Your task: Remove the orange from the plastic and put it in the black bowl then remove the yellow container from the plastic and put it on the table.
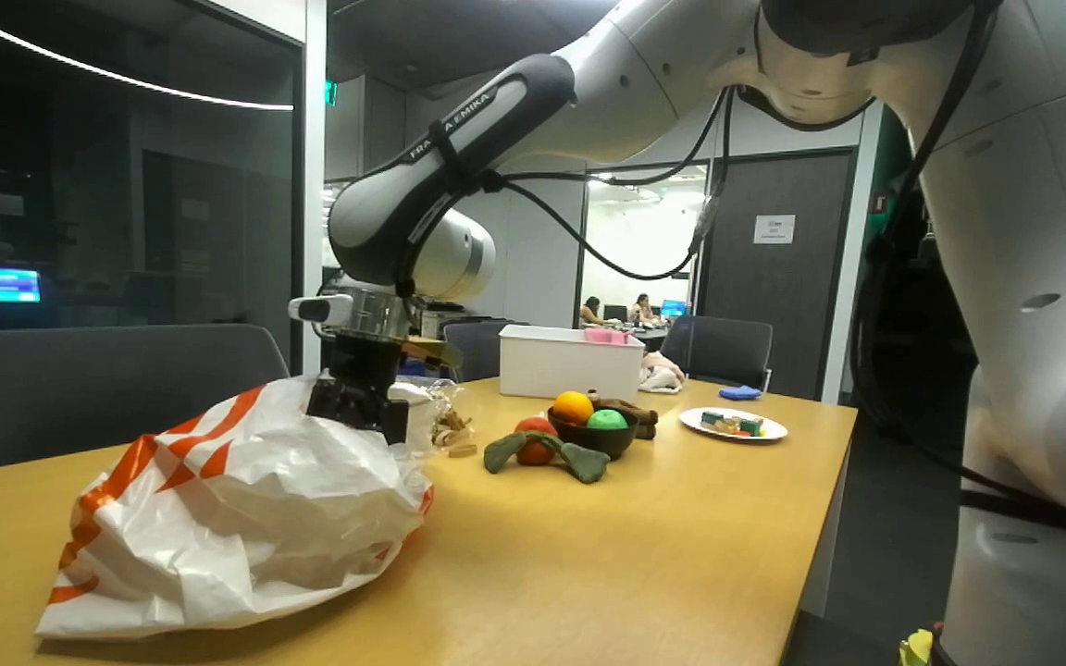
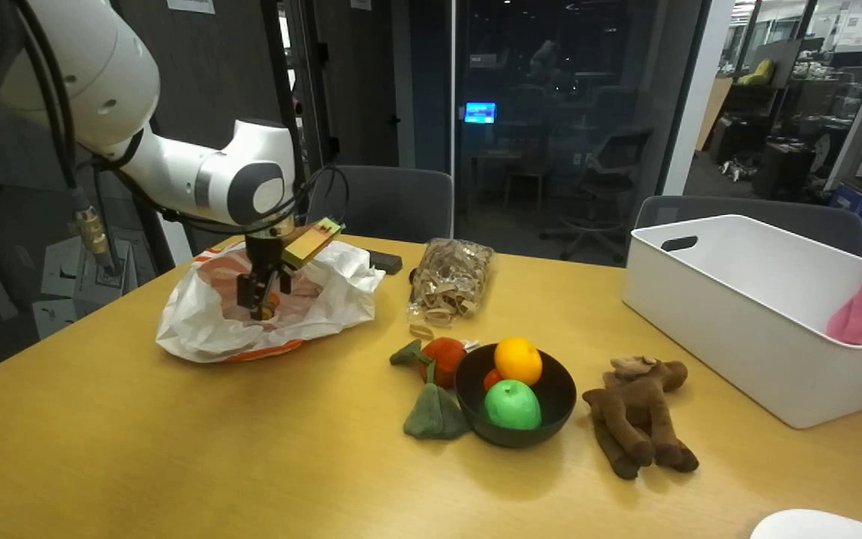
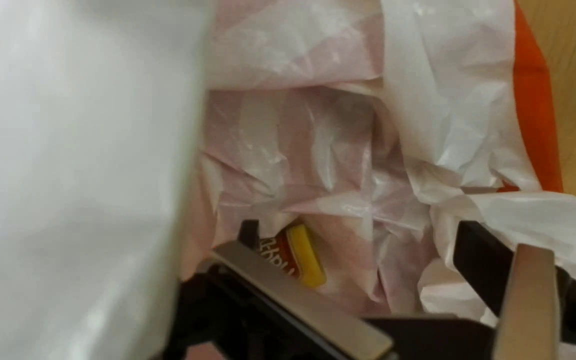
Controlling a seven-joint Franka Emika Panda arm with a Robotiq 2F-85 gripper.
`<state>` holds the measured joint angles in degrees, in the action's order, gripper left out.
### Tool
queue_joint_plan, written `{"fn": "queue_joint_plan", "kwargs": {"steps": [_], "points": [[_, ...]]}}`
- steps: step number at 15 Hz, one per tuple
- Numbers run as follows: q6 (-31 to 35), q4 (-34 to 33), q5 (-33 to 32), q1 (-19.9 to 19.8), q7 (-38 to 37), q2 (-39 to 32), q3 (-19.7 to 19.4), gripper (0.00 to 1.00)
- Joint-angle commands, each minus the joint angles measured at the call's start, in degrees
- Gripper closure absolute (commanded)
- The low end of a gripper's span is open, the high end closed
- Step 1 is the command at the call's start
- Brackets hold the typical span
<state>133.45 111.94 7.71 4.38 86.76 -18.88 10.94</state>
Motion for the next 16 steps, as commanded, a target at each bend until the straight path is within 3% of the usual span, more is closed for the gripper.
{"fn": "queue_joint_plan", "kwargs": {"steps": [1,13,16], "points": [[2.09,-2.90,-2.00,0.26,0.62,-2.33,0.73,0.00],[1.09,-2.07,-1.40,-0.26,-0.15,-2.10,0.93,0.00],[0.22,-2.89,5.55,-1.77,5.25,-2.62,4.68,0.00]]}}
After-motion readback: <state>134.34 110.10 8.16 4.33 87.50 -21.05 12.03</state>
